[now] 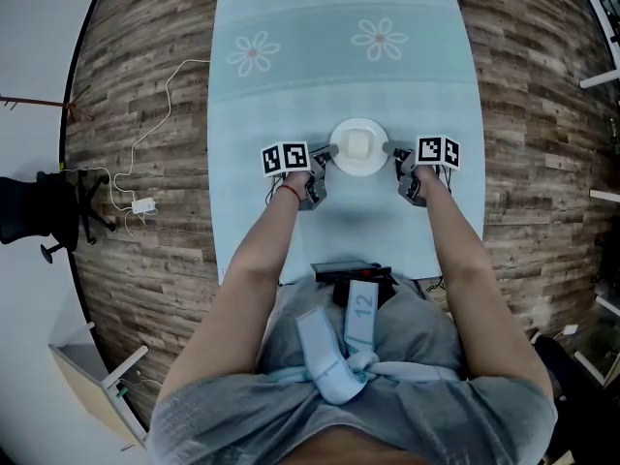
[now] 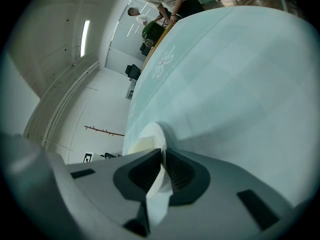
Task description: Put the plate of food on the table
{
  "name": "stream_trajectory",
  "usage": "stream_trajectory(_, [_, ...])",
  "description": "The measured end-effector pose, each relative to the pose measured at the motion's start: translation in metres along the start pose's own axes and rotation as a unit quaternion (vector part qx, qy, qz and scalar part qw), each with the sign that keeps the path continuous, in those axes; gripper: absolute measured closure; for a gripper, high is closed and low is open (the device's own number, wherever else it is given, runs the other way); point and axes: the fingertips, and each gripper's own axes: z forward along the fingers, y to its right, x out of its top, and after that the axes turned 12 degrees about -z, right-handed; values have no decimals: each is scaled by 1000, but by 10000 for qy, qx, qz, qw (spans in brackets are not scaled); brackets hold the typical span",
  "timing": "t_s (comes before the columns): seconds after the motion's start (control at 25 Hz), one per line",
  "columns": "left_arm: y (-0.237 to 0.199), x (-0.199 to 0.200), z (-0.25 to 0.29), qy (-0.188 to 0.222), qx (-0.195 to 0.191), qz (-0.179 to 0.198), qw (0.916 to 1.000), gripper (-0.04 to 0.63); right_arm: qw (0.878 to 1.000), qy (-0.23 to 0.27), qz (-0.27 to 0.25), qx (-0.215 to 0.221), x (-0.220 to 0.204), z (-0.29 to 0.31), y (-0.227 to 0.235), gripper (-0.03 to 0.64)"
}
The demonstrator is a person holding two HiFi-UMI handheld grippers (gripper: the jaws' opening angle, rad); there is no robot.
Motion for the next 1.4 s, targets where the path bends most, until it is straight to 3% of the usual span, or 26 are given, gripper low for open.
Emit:
stream_trajectory(0.36, [-3, 1, 2, 45, 107, -38, 9999, 565, 10000, -22, 22, -71, -3, 2, 3, 577])
stream_trajectory(0.92, [-4, 3, 3, 74, 534, 243, 9983, 558, 9994, -138, -247, -204, -1, 3, 3, 575])
stream_trajectory(1.16, [0, 4, 3, 76, 729, 406, 9965, 497, 9968, -286, -551, -513, -1, 3, 5, 574])
stream_trajectory(1.4, [-2, 6, 0, 46, 1038, 615, 9927, 486, 9919, -353, -741, -975, 3, 0, 10, 574])
